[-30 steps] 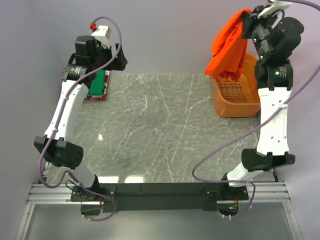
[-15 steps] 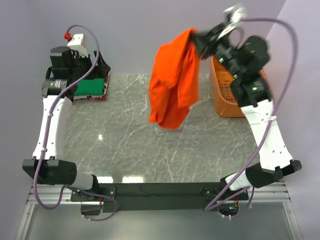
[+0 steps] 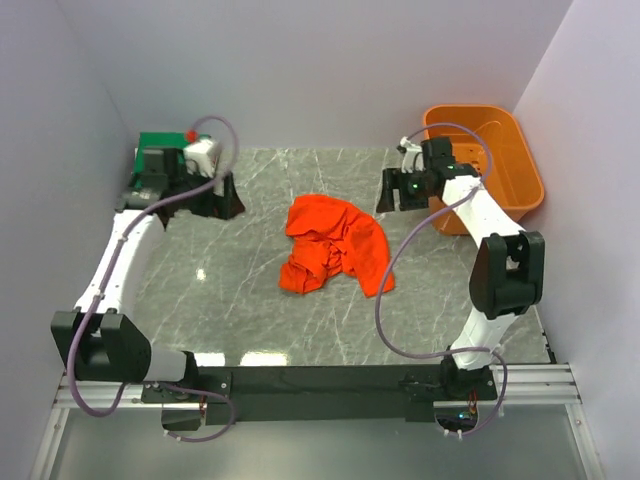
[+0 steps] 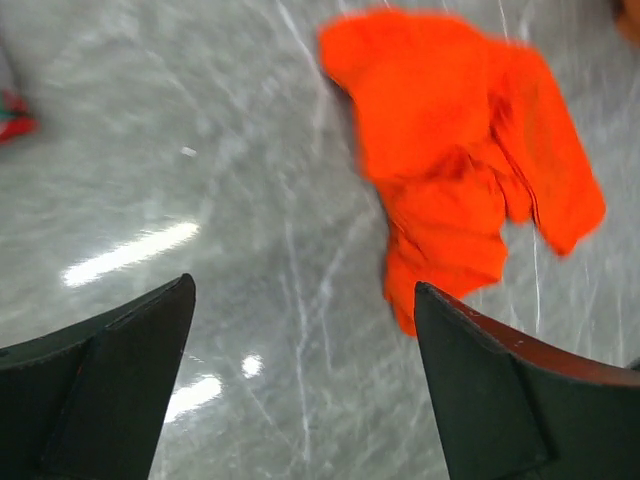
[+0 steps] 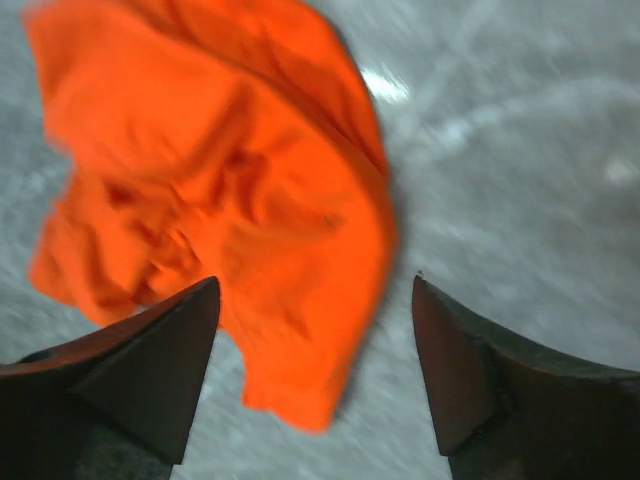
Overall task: Fold and stack the t-shirts
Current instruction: Move the tshirt to the center of the board, then flatten the tshirt out
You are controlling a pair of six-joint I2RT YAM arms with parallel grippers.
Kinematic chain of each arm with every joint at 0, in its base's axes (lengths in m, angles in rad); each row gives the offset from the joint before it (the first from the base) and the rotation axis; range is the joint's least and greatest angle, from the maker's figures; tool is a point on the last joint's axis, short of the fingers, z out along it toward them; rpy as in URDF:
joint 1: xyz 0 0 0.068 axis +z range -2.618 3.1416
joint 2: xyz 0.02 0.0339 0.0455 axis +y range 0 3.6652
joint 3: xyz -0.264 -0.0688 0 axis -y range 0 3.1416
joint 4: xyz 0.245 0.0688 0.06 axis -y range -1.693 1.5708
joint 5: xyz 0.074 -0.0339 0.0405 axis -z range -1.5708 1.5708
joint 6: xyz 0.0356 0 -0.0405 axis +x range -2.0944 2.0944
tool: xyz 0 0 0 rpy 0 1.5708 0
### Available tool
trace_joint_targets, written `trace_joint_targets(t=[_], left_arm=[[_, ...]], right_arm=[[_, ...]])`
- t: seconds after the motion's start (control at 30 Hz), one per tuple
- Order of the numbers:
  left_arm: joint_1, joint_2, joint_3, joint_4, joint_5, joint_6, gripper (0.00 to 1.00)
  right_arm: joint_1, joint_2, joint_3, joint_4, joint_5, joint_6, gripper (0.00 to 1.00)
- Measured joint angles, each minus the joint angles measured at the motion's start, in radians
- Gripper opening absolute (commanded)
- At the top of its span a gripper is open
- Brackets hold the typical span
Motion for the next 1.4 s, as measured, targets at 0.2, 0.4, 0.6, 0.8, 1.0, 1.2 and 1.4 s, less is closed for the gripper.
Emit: trace_joint_targets(t=[0.2, 0.4, 0.6, 0.8, 1.0, 1.2, 1.4], left_arm=[[-0.232, 0.015, -0.145, 0.022, 0.02, 0.064, 0.77], [-0.304, 0.193, -0.165, 0.104, 0.036, -0.027, 0.6], [-0.25, 0.342, -0.128, 0.155, 0.088, -0.129, 0.56], [-0.053, 0.35, -0.13, 0.206, 0.195, -0.248, 0.65], [0.042, 0.291, -0.225, 0.216, 0.225, -0.292, 0.68], [0.149, 0.244, -0.26, 0.186, 0.241, -0.292, 0.67], [0.171, 0.24, -0.26, 0.154, 0.241, -0.274, 0.67]], right_arm=[[-0.002, -0.023, 0.001, -0.11, -0.023, -0.109, 0.77], [0.104, -0.028, -0.121, -0.1, -0.019, -0.161, 0.67], [0.189, -0.065, -0.211, -0.081, 0.078, -0.211, 0.64], [0.337, 0.024, 0.06, -0.023, 0.185, -0.291, 0.66], [0.473, 0.28, 0.373, -0.014, 0.245, -0.381, 0.66], [0.574, 0.463, 0.481, -0.045, 0.293, -0.415, 0.63], [0.649, 0.545, 0.508, -0.046, 0.365, -0.422, 0.57]])
